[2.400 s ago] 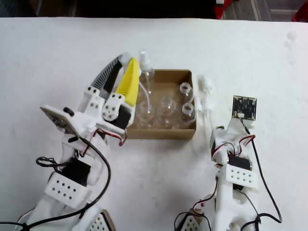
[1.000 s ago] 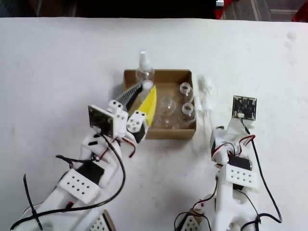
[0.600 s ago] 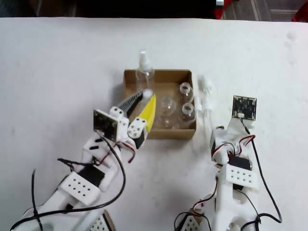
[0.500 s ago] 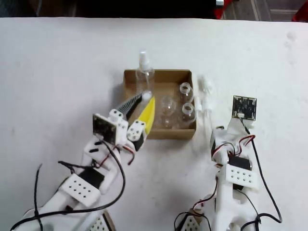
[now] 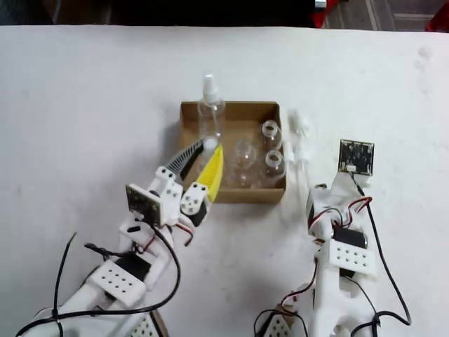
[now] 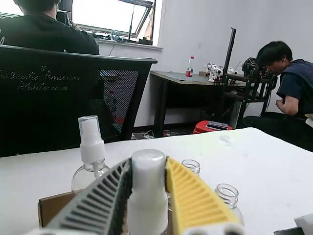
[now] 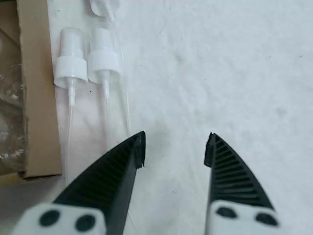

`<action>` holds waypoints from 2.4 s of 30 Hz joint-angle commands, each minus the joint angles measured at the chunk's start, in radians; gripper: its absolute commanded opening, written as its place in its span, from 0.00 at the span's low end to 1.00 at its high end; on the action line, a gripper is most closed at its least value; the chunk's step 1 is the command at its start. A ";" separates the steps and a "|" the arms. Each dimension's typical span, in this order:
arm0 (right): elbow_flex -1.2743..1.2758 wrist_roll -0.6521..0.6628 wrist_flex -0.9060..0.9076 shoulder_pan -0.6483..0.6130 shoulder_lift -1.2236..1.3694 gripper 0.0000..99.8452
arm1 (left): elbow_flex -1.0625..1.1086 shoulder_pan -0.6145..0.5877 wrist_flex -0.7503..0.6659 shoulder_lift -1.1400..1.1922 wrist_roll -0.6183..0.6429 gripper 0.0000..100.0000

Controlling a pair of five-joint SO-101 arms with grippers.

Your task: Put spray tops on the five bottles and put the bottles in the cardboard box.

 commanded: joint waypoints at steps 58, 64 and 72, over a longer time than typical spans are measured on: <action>-0.006 0.015 -0.018 -0.004 -0.018 0.18 | 0.003 -0.059 0.198 0.008 -0.138 0.02; -0.006 0.015 -0.018 -0.004 -0.018 0.18 | 0.002 -0.059 0.198 0.001 -0.135 0.02; -0.006 0.015 -0.018 -0.004 -0.018 0.18 | -0.002 -0.059 0.193 -0.001 -0.135 0.02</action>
